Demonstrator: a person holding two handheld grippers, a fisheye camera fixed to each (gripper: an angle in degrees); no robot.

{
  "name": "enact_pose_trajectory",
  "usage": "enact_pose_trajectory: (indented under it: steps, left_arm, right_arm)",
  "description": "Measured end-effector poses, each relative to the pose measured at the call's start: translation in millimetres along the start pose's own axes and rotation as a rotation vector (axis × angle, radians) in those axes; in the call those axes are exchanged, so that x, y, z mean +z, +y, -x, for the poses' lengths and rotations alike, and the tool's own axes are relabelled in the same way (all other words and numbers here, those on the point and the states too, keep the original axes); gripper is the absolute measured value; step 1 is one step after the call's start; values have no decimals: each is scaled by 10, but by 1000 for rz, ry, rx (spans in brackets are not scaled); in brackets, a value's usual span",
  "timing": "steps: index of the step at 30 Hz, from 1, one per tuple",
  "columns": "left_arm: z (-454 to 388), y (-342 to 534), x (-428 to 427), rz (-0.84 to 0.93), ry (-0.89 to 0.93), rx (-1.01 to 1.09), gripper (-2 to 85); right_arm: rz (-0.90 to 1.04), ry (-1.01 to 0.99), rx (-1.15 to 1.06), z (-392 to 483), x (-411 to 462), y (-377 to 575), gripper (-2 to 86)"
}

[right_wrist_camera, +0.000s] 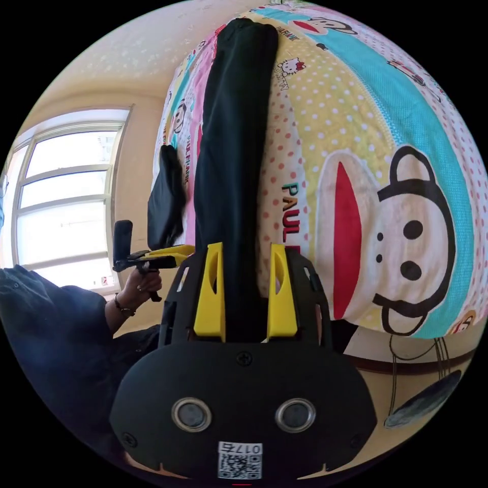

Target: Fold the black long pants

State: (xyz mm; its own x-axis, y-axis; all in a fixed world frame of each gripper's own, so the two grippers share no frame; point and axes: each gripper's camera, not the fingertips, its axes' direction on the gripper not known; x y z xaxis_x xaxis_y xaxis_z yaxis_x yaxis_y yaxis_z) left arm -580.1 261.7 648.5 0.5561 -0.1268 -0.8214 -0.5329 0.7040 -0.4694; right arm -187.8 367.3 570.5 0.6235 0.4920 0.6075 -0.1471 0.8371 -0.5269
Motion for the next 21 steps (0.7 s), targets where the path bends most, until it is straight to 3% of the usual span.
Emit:
enact_pose_trajectory:
  steps: [7, 9, 14, 16, 18, 21]
  left_arm:
    - [126, -150, 512, 170, 109, -64, 103]
    - [146, -126, 554, 174, 173, -101, 61]
    - [143, -105, 423, 191, 390, -128, 51]
    - [158, -84, 374, 192, 425, -161, 51]
    - [154, -68, 296, 183, 395, -170, 51]
    - [139, -100, 139, 207, 312, -198, 59]
  right_arm:
    - [24, -257, 166, -644, 103, 507, 156]
    - [79, -343, 193, -841, 242, 578, 185]
    - [61, -631, 218, -1146, 475, 543, 212]
    - [79, -688, 200, -1201, 523, 557, 197]
    - [43, -897, 154, -1248, 513, 646, 141]
    - [-8, -900, 156, -1180, 373, 811, 83]
